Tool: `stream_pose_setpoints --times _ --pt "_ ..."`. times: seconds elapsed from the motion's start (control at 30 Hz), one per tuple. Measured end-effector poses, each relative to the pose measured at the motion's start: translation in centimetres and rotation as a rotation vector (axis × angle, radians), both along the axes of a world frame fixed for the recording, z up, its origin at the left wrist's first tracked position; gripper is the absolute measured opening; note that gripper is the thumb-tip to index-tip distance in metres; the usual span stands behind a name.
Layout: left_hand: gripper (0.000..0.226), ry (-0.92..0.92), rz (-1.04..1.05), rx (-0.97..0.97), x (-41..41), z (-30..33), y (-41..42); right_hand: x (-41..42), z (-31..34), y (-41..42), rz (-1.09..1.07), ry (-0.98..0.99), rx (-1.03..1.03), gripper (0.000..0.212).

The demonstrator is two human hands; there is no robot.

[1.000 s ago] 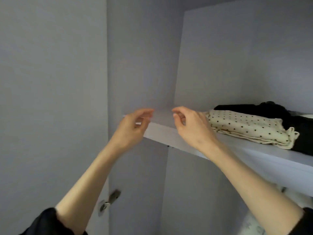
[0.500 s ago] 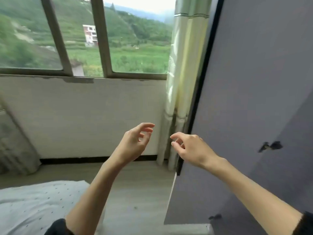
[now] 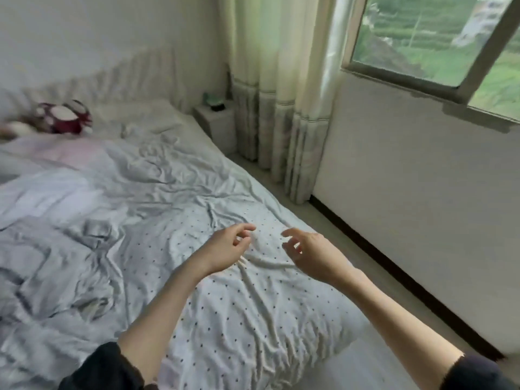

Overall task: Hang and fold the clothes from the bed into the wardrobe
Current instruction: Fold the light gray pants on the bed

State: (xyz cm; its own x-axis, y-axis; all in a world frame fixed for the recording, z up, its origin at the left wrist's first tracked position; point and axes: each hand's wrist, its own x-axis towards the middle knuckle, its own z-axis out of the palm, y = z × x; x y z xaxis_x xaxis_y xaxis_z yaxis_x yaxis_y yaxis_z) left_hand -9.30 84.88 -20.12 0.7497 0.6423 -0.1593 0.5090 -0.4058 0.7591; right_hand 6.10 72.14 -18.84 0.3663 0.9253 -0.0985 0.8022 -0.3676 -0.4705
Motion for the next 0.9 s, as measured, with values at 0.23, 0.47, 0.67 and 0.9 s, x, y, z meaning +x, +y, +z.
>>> stream_pose_setpoints --times 0.23,0.47,0.67,0.9 --pt "0.031 0.03 0.494 -0.091 -12.7 -3.0 8.4 -8.4 -2.9 18.0 0.514 0.0 -0.09 0.034" --pt "0.03 0.086 0.867 -0.203 -25.9 -8.1 10.4 -21.4 -8.5 28.7 0.834 0.074 -0.199 0.038" --pt "0.039 0.238 0.875 -0.203 -34.6 -14.8 18.2 -29.9 -15.4 35.7 0.873 0.075 -0.34 0.042" --pt "0.095 0.471 0.895 -0.224 -40.5 -22.1 27.8 -35.8 -21.0 42.9 0.788 0.103 -0.432 0.043"
